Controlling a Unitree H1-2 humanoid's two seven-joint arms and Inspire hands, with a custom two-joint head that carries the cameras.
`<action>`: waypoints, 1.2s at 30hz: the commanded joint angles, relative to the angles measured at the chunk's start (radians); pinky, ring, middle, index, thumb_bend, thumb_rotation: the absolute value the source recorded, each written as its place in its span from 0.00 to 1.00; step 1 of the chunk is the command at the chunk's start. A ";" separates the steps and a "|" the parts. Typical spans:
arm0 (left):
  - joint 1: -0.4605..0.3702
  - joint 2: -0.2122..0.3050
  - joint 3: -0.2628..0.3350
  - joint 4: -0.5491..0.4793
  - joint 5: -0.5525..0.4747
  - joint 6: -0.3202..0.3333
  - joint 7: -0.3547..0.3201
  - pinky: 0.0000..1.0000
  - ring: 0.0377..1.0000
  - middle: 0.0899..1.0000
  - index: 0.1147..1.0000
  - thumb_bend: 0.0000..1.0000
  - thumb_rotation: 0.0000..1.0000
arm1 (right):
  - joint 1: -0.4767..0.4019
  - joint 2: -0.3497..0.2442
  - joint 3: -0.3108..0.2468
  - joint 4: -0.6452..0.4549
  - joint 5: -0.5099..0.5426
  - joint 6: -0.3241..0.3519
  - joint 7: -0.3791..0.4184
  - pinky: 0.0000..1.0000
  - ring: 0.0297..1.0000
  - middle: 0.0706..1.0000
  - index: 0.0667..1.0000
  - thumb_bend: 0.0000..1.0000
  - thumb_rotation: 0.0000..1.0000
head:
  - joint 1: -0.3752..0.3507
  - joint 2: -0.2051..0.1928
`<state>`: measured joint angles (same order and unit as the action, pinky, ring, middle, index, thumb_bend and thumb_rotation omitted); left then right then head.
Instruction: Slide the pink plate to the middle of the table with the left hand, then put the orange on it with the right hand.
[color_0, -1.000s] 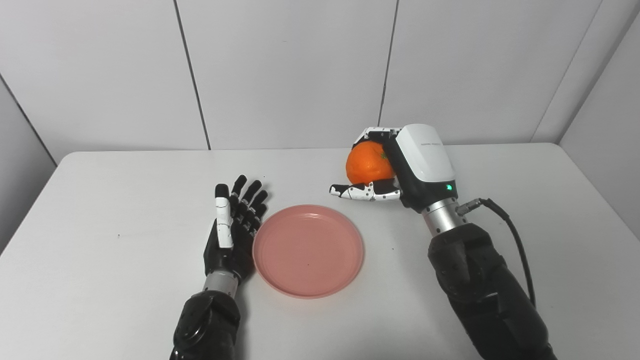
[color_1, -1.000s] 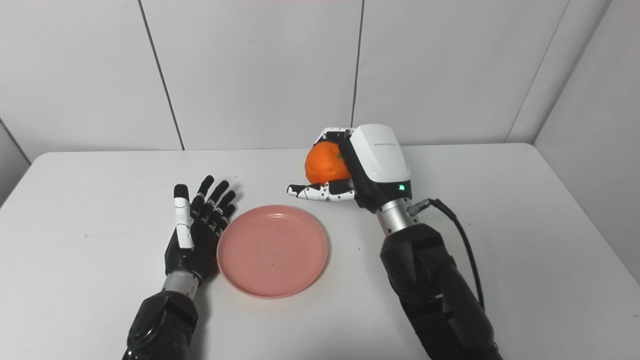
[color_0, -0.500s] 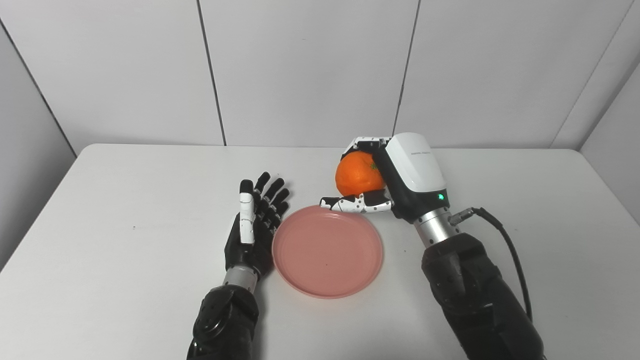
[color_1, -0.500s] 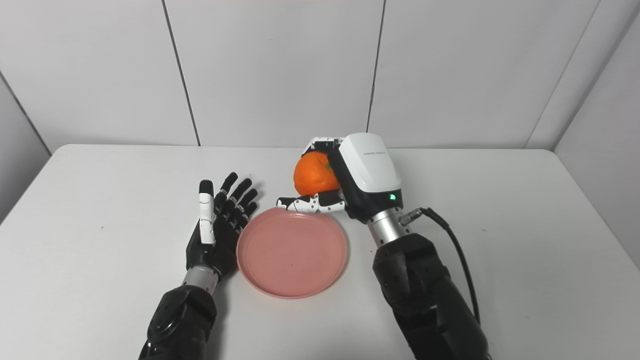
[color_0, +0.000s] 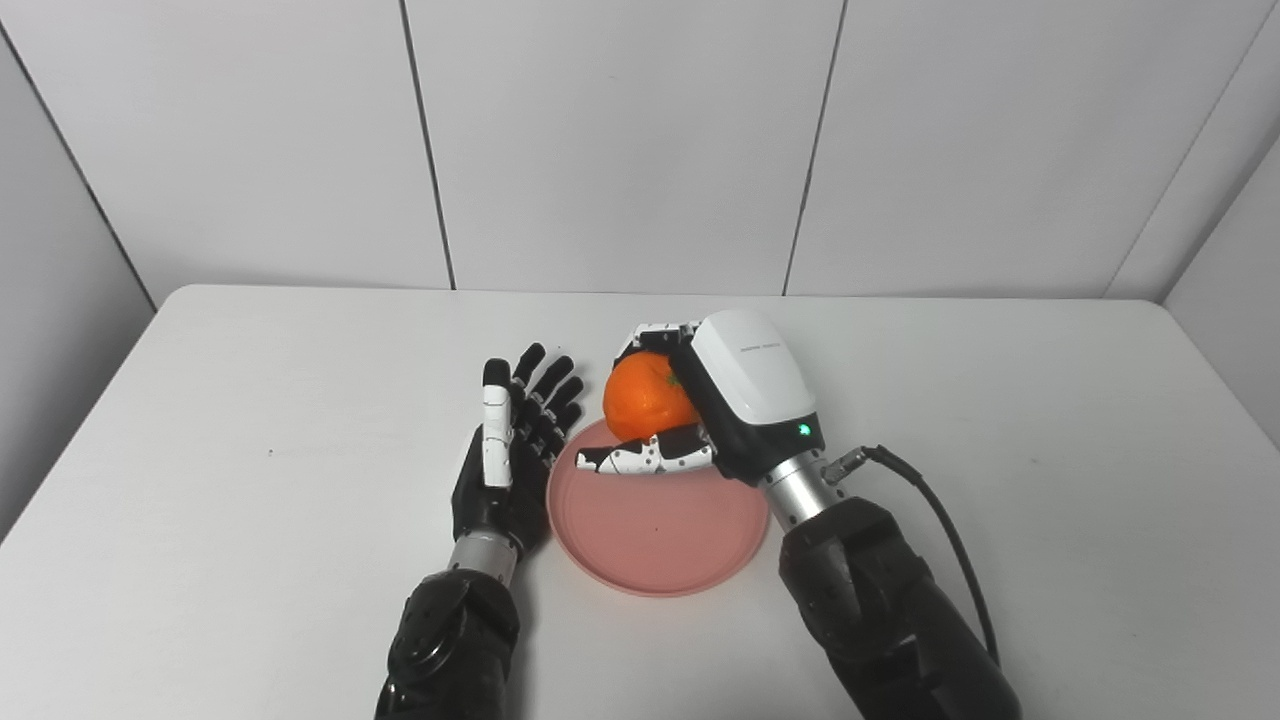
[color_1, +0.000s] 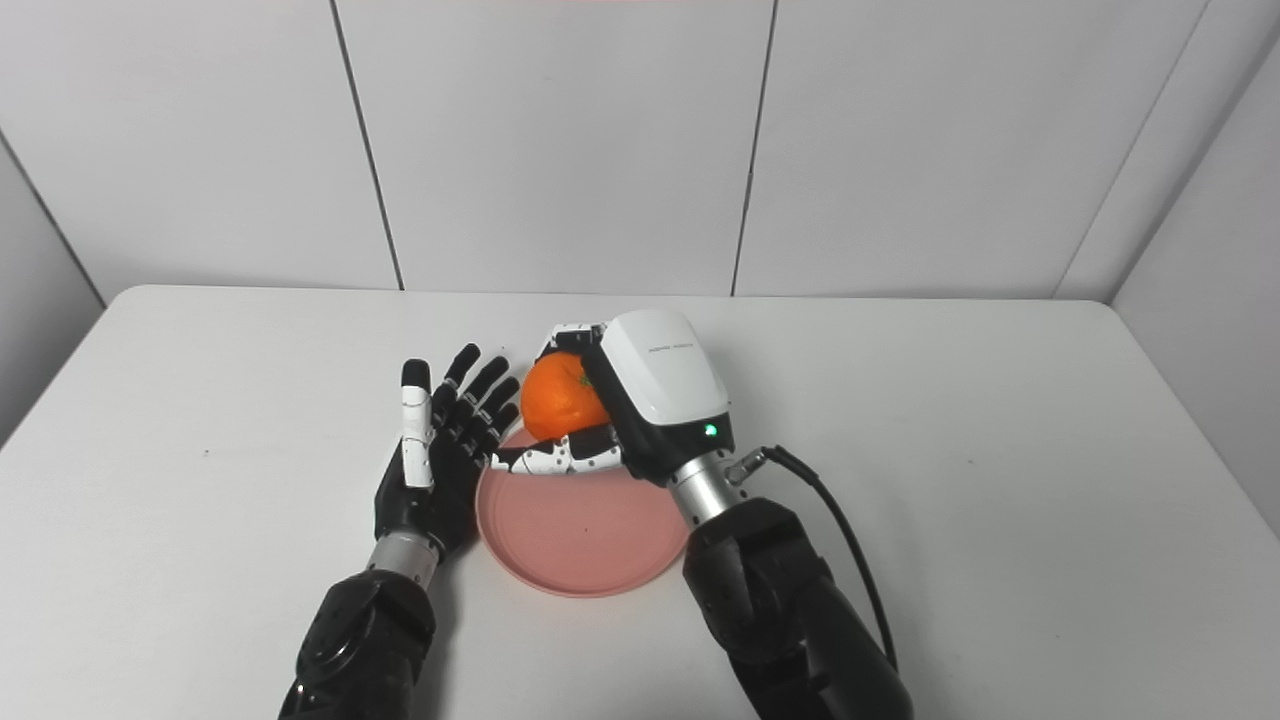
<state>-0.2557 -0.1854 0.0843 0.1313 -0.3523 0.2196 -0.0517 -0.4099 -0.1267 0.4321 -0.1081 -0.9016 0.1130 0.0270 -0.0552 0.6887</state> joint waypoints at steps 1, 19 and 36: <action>0.070 -0.009 0.009 0.059 0.010 0.077 0.044 0.98 0.91 0.90 0.92 0.91 0.84 | -0.021 0.007 -0.006 0.003 0.000 -0.046 -0.038 0.09 0.12 0.15 0.20 0.53 0.28 | 0.000 0.000; 0.069 -0.004 0.004 0.058 0.016 0.083 0.043 0.97 0.90 0.88 0.92 0.93 0.84 | -0.008 -0.011 0.020 0.121 -0.025 -0.054 -0.066 0.10 0.13 0.17 0.21 0.52 0.30 | -0.007 0.004; 0.068 -0.009 0.005 0.042 0.008 0.097 0.048 0.96 0.92 0.91 0.93 0.92 0.84 | -0.004 -0.032 0.075 0.165 -0.043 -0.049 -0.047 0.14 0.16 0.21 0.29 0.53 0.37 | -0.010 0.008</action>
<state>-0.2512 -0.1851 0.0818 0.1238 -0.3521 0.2226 -0.0517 -0.3875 -0.1569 0.5105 0.0728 -0.9349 0.1005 -0.0100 -0.0660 0.6964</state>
